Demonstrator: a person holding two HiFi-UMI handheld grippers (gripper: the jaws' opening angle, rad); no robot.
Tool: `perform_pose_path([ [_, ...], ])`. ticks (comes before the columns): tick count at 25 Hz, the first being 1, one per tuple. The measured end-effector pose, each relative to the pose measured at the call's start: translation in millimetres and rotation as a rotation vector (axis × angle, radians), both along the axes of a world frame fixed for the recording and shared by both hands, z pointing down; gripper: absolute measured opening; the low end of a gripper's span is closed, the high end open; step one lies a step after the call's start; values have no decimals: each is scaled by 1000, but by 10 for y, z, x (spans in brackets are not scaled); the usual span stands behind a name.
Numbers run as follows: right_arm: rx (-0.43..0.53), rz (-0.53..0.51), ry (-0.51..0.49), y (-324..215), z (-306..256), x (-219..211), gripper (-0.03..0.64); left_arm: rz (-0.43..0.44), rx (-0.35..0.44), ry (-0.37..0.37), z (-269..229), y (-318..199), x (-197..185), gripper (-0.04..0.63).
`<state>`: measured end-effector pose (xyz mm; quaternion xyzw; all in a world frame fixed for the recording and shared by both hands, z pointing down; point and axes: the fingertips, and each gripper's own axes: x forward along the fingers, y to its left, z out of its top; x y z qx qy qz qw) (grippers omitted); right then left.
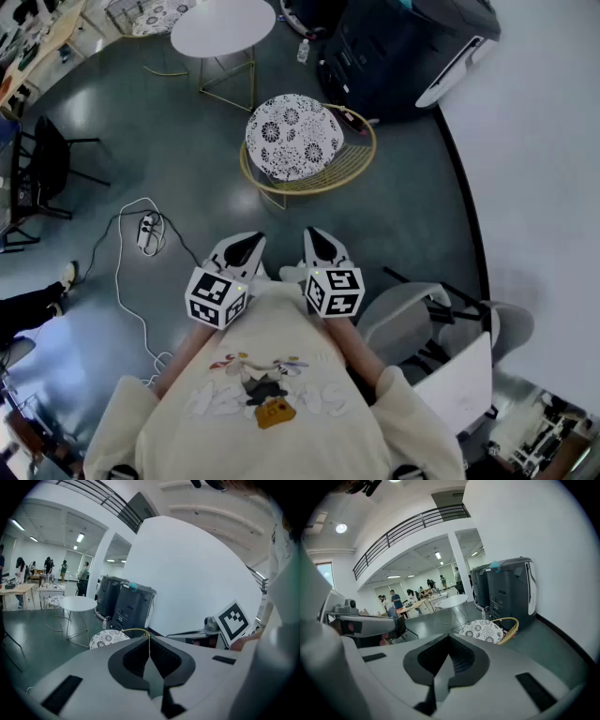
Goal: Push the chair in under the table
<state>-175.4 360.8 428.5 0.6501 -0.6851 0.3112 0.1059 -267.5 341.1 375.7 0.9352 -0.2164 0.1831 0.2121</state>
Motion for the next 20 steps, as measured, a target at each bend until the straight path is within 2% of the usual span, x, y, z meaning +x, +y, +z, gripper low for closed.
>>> perform_pose_path([
  [6, -17, 20, 11, 59, 119, 139, 8, 19, 12, 16, 28, -48, 155, 14],
  [11, -28, 56, 27, 121, 181, 138, 7, 7, -6, -1, 166, -65, 70, 9],
  [16, -3, 93, 25, 66, 192, 106, 8, 25, -9, 38, 152, -143, -31, 9],
  [20, -22, 124, 5, 46, 191, 122, 8, 21, -46, 52, 188, -249, -57, 9],
])
